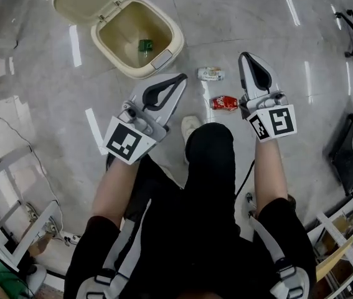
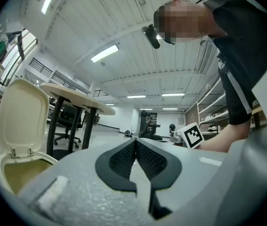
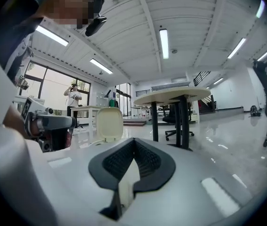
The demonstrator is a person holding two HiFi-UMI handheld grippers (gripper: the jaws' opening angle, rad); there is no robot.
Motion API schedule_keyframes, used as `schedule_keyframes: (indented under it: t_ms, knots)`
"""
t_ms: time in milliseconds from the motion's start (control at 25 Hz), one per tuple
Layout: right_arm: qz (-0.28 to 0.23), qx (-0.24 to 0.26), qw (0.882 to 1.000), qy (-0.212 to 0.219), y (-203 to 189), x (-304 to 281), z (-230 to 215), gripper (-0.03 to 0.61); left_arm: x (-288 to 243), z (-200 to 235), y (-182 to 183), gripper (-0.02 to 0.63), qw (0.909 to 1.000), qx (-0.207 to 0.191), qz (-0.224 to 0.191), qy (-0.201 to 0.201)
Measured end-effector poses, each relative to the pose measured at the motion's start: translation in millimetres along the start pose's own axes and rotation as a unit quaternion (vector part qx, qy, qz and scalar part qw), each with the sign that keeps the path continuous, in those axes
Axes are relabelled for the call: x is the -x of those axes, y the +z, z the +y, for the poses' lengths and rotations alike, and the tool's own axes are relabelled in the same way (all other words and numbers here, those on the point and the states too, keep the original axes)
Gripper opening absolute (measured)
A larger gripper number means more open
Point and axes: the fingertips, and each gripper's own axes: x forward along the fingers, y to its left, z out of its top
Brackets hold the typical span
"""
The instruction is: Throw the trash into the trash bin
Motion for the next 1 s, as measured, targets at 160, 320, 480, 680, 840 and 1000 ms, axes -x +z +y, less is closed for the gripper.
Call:
schedule_keyframes:
  t_ms: [160,320,480,680,840,1000]
  knots:
    - [0.025,0.015,0.999,0.020,-80,-7,2,0.005,3,-1,-59,0.002,0.9997,-0.001,0.004,-0.024]
    - [0.091,-0.006,0.995,0.039,-169,-6,3,0.005,14,-5,-92,0.002,0.9990,0.019,0.015,-0.039]
    - [0.193,0.003,0.977,0.094,-260,-3,18,0.009,17,-9,-120,0.002,0.9968,0.004,0.056,-0.057]
    - [0.342,0.073,0.920,0.178,-367,27,46,0.120,24,-12,-150,0.001,0.9955,0.035,0.062,-0.062]
    - [0.428,0.125,0.862,0.242,-417,57,55,0.199,27,-21,-171,0.002,0.9927,0.057,0.073,-0.076]
    - [0.494,0.187,0.794,0.302,-461,83,60,0.319,30,-26,-182,0.002,0.9919,0.058,0.082,-0.077]
